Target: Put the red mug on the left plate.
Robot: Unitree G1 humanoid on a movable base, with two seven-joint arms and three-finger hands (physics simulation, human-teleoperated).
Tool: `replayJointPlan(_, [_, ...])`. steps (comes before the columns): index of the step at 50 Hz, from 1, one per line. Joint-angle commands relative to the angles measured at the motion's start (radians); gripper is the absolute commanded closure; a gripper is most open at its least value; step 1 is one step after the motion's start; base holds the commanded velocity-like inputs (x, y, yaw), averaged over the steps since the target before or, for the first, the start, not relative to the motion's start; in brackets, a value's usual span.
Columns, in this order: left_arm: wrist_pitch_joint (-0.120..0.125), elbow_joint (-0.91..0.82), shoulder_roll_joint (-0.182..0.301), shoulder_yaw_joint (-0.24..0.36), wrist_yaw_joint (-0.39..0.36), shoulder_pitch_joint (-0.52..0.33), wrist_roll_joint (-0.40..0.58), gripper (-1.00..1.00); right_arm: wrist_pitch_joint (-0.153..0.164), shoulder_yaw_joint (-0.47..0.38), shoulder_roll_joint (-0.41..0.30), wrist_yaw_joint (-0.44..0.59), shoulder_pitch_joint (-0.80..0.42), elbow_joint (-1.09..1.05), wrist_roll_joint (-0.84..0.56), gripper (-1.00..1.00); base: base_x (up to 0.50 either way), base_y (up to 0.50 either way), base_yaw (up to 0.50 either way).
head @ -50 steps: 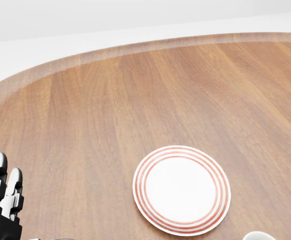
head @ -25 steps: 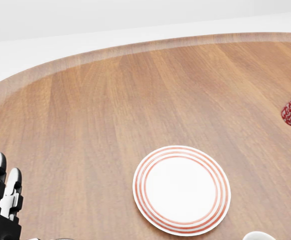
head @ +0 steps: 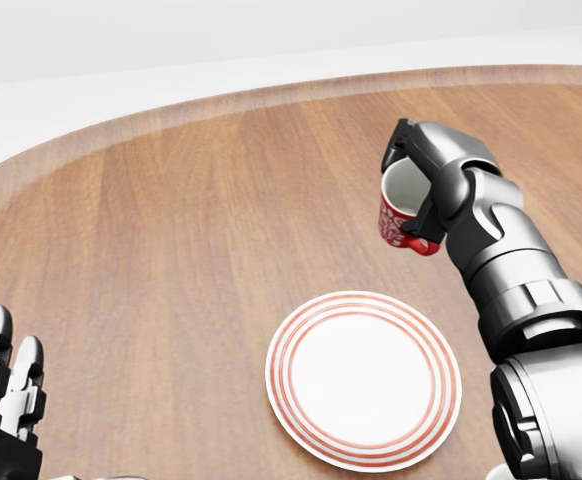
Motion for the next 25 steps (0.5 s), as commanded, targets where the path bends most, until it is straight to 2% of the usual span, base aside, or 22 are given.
replayJointPlan(1, [0.0,0.005,0.0,0.004,-0.004,-0.001,-0.006,-1.0,0.0,0.039,0.155,-0.067,-0.006,0.094,-0.11,1.0,0.0,0.0,0.0])
replayJointPlan(11, [0.0,0.006,0.0,0.007,-0.007,-0.001,-0.008,-1.0,0.0,0.044,0.223,-0.132,0.058,0.11,-0.161,1.0,0.0,0.0,0.0])
replayJointPlan(25, [0.0,0.01,0.0,0.012,-0.011,-0.005,-0.014,-1.0,0.0,0.023,0.281,-0.29,0.162,0.126,-0.203,1.0,0.0,0.0,0.0])
